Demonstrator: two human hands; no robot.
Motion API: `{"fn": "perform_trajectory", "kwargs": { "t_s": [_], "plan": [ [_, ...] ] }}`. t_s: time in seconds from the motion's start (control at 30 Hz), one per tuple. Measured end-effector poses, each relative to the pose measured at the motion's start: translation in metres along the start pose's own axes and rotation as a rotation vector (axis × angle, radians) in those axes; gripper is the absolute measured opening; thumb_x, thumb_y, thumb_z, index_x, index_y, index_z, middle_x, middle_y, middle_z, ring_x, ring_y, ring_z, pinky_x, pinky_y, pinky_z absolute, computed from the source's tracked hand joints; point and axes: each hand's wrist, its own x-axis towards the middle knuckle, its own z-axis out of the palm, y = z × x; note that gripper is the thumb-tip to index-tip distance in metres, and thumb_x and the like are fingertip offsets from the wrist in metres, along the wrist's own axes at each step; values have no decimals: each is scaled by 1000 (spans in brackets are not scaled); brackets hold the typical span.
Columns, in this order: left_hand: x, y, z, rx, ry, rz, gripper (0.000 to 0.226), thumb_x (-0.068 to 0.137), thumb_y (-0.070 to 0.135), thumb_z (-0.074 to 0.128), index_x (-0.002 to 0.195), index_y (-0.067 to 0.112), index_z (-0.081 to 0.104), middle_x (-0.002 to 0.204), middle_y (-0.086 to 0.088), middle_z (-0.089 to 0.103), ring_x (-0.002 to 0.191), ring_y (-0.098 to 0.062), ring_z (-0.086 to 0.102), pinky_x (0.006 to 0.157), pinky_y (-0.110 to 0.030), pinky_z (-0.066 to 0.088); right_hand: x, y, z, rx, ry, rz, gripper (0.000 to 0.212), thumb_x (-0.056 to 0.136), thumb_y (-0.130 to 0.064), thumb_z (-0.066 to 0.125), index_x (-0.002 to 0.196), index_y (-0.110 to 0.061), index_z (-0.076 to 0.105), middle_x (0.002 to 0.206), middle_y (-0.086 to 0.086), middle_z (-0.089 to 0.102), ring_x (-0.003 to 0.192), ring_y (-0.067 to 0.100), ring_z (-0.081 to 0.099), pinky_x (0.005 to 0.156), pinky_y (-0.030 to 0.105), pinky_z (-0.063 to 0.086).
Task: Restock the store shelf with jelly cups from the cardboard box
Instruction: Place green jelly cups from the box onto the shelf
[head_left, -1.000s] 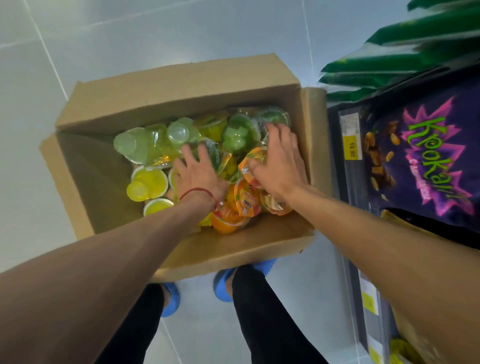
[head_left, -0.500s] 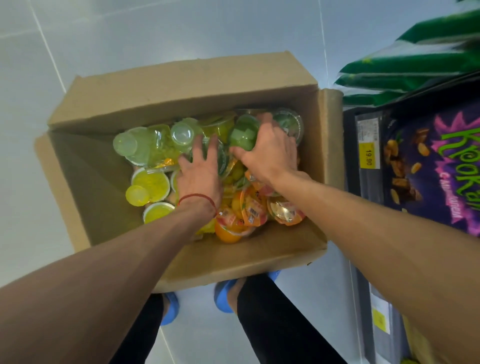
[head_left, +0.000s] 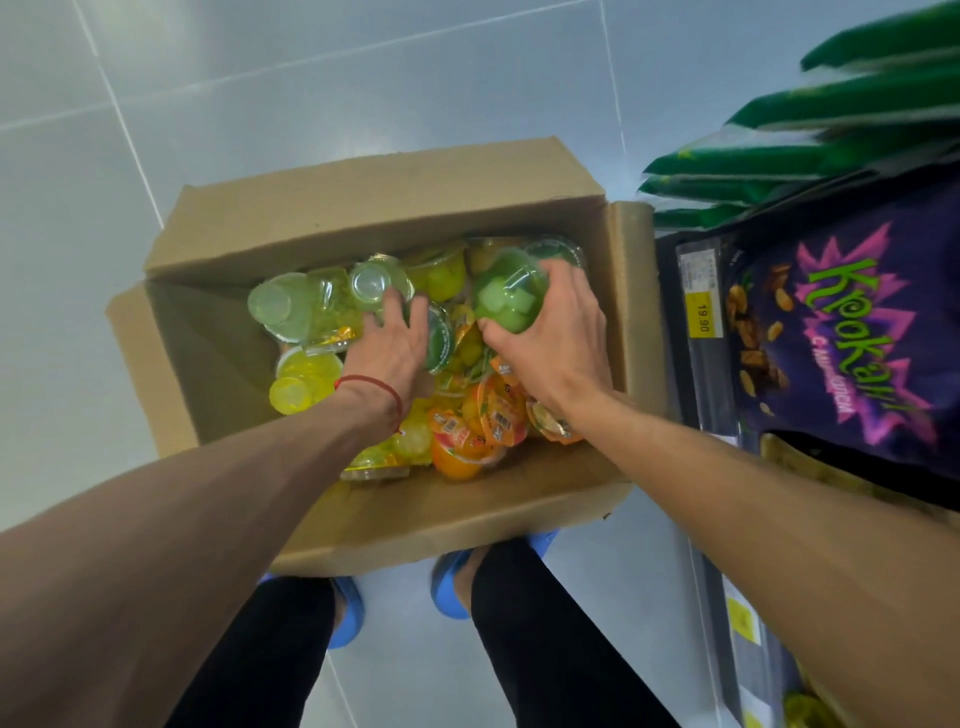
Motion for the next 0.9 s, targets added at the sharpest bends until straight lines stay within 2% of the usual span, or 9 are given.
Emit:
{"fn": "perform_trajectory", "kwargs": {
  "t_s": [0.2,0.3,0.4,0.53,0.6,0.67,0.77,0.83,0.9],
  "plan": [
    [-54,0,-38,-208,84,17,89,77,44,77,142,10,25,126,-17,37,100,-39,59,83,-44,53,-40,-15,-30,92,37,31,69,69,-28,89,127,-20,53,124,-2,54,117,16,49,101,30,44],
    [-91,0,-72,-242,43,54,89,80,47,73,144,13,23,129,-17,36,98,-38,61,79,-41,51,-73,-25,-52,127,1,76,64,69,-18,90,123,-20,55,120,-5,49,115,13,46,99,27,42],
    [-127,-4,-107,-271,1,145,88,80,49,72,146,17,22,133,-15,34,101,-36,61,84,-40,51,-114,-40,-74,163,9,108,65,67,-12,90,120,-23,55,115,-9,44,114,12,45,97,24,40],
    [-161,-10,-144,-281,-71,241,91,74,66,64,144,23,24,129,-9,35,99,-34,61,87,-39,53,-164,-61,-90,302,-23,170,63,69,-13,89,122,-20,56,118,-1,51,115,20,53,94,26,44],
    [-183,-13,-160,-270,-99,313,93,69,76,54,142,25,26,125,-6,37,99,-30,60,88,-39,53,-193,-75,-97,404,14,194,59,66,-18,87,116,-25,55,119,1,58,109,17,56,85,20,46],
    [-201,-16,-170,-299,-102,381,87,72,74,56,140,26,31,122,-4,37,102,-26,59,91,-38,52,-215,-85,-101,515,44,247,58,64,-17,86,111,-27,54,114,0,64,103,13,61,83,24,50],
    [-238,-17,-184,-322,-84,457,79,77,67,61,141,26,40,120,0,39,103,-17,53,93,-29,46,-256,-103,-113,748,36,347,59,67,7,87,111,-17,55,97,-7,66,81,-5,63,70,15,50],
    [-259,-14,-191,-372,-60,443,84,72,74,49,140,25,47,119,0,44,102,-15,51,91,-24,41,-277,-110,-122,854,26,357,63,65,20,82,116,-5,54,92,-6,64,70,-13,61,62,9,47],
    [-280,-8,-194,-428,-37,426,84,69,76,43,135,25,56,117,0,52,104,-15,53,91,-25,42,-299,-113,-132,929,36,362,66,65,27,77,120,3,51,92,-3,62,65,-15,59,57,7,46]
  ]
}}
